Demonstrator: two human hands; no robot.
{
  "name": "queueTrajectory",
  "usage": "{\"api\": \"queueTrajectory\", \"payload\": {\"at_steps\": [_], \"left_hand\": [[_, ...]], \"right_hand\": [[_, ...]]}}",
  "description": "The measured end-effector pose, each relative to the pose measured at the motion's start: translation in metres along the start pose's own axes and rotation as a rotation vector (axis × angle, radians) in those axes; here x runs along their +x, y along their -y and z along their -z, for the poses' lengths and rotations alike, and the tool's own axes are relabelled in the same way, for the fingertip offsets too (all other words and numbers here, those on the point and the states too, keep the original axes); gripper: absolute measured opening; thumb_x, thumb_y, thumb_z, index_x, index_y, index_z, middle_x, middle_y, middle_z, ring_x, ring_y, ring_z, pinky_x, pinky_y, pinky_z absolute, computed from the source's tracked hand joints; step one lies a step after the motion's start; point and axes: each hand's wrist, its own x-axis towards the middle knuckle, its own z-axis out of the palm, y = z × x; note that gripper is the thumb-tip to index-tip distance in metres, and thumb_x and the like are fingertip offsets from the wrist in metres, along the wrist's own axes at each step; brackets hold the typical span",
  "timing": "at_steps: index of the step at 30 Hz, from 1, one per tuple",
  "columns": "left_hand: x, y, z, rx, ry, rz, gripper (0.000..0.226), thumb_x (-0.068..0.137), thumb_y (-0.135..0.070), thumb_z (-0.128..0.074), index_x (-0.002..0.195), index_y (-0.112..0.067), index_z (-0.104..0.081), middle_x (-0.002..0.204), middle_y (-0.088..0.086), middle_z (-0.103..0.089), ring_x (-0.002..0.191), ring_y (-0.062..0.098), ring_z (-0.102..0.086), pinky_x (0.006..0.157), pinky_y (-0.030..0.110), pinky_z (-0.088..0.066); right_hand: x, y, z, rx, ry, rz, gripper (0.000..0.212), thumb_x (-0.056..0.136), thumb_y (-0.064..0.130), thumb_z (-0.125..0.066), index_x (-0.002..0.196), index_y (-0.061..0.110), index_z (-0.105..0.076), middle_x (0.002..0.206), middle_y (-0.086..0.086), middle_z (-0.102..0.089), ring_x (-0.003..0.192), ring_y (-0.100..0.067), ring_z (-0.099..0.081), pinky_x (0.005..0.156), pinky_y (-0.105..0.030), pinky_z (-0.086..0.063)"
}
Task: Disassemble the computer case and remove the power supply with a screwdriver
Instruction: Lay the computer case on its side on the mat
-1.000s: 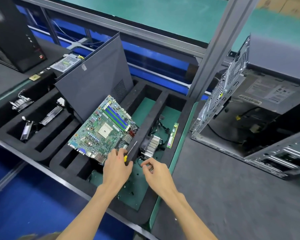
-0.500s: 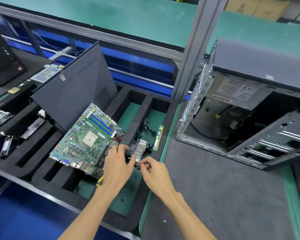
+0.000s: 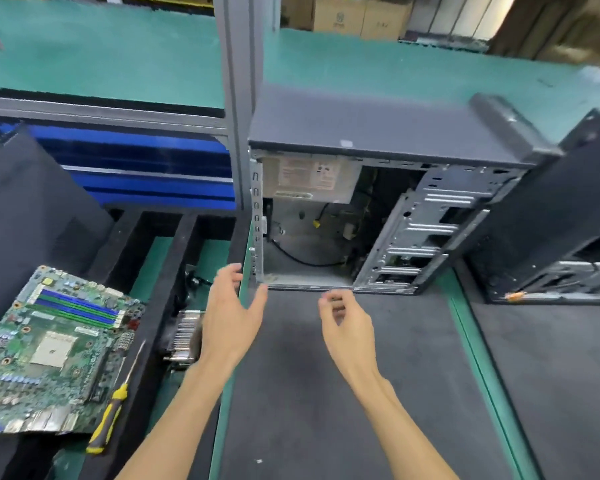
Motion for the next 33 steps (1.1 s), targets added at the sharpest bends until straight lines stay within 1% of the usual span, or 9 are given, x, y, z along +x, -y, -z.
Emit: {"api": "queueTrajectory", "payload": {"at_steps": [4, 10, 14, 18, 21, 24, 27, 31, 33], "left_hand": [[0.021, -0.029, -0.014, -0.101, -0.012, 0.011, 0.057, 0.091, -0.036, -0.067, 0.140, -0.027, -0.040, 0.133, -0.012, -0.051, 0.122, 0.005, -0.047, 0.102, 0.030, -0.038], [0.045, -0.055, -0.027, -0.159, -0.095, 0.017, 0.048, 0.093, -0.021, -0.063, 0.135, -0.027, -0.040, 0.118, -0.014, -0.055, 0.103, 0.011, -0.054, 0.089, 0.029, -0.038], [0.061, -0.060, -0.032, -0.152, -0.094, 0.017, 0.044, 0.093, -0.020, -0.062, 0.133, -0.023, -0.042, 0.107, -0.002, -0.061, 0.095, 0.020, -0.057, 0.083, 0.033, -0.042], [0.070, -0.056, -0.037, -0.122, -0.145, 0.000, 0.034, 0.092, -0.018, -0.063, 0.122, -0.016, -0.048, 0.088, -0.003, -0.059, 0.076, 0.014, -0.057, 0.071, 0.029, -0.039], [0.073, -0.052, -0.040, -0.109, -0.163, -0.007, 0.028, 0.091, -0.018, -0.064, 0.114, -0.018, -0.047, 0.082, -0.008, -0.057, 0.073, 0.008, -0.056, 0.068, 0.029, -0.038], [0.077, -0.052, -0.042, -0.093, -0.170, 0.009, 0.027, 0.088, -0.016, -0.064, 0.109, -0.016, -0.046, 0.072, -0.006, -0.053, 0.062, 0.006, -0.053, 0.059, 0.030, -0.040], [0.081, -0.052, -0.044, -0.087, -0.187, 0.031, 0.028, 0.087, -0.013, -0.063, 0.111, -0.014, -0.048, 0.065, -0.003, -0.050, 0.055, 0.000, -0.051, 0.055, 0.023, -0.037], [0.082, -0.052, -0.045, -0.072, -0.197, 0.026, 0.020, 0.087, -0.013, -0.061, 0.103, -0.015, -0.049, 0.064, -0.002, -0.049, 0.054, 0.000, -0.051, 0.051, 0.012, -0.036], [0.081, -0.052, -0.045, -0.069, -0.204, 0.026, 0.016, 0.087, -0.014, -0.061, 0.098, -0.015, -0.049, 0.064, -0.003, -0.050, 0.054, 0.000, -0.051, 0.053, 0.018, -0.037]], "right_hand": [[0.021, -0.007, 0.055, 0.066, -0.270, -0.009, 0.009, 0.096, 0.042, -0.057, 0.104, 0.041, -0.054, 0.097, 0.026, -0.063, 0.092, 0.002, -0.060, 0.076, -0.024, -0.047], [0.057, -0.013, 0.116, 0.087, -0.553, -0.029, 0.042, 0.095, 0.024, -0.063, 0.133, 0.024, -0.046, 0.119, 0.006, -0.055, 0.106, -0.008, -0.054, 0.091, -0.035, -0.051], [0.085, -0.009, 0.145, 0.093, -0.596, -0.038, 0.069, 0.093, 0.014, -0.065, 0.152, 0.017, -0.031, 0.138, 0.000, -0.042, 0.129, -0.016, -0.043, 0.110, -0.046, -0.041], [0.107, -0.005, 0.157, 0.088, -0.529, 0.003, 0.075, 0.092, 0.008, -0.063, 0.156, 0.020, -0.026, 0.147, 0.002, -0.043, 0.133, -0.009, -0.043, 0.117, -0.038, -0.037], [0.118, -0.007, 0.159, 0.075, -0.475, 0.040, 0.067, 0.090, 0.006, -0.060, 0.149, 0.025, -0.036, 0.135, 0.009, -0.056, 0.121, -0.008, -0.054, 0.109, -0.030, -0.042], [0.127, -0.014, 0.159, 0.059, -0.462, 0.051, 0.054, 0.087, 0.009, -0.059, 0.135, 0.026, -0.041, 0.106, 0.007, -0.069, 0.091, -0.005, -0.063, 0.086, -0.021, -0.048], [0.136, -0.019, 0.159, 0.031, -0.474, 0.051, 0.047, 0.087, 0.012, -0.061, 0.127, 0.026, -0.039, 0.088, 0.011, -0.067, 0.075, 0.001, -0.060, 0.066, -0.004, -0.041], [0.143, -0.023, 0.160, -0.006, -0.484, 0.059, 0.052, 0.087, 0.013, -0.064, 0.116, 0.039, -0.030, 0.083, 0.017, -0.063, 0.073, 0.007, -0.059, 0.061, 0.001, -0.039], [0.144, -0.028, 0.164, -0.021, -0.465, 0.077, 0.050, 0.087, 0.013, -0.066, 0.118, 0.034, -0.032, 0.082, 0.021, -0.063, 0.074, 0.010, -0.060, 0.061, 0.001, -0.039]]}}
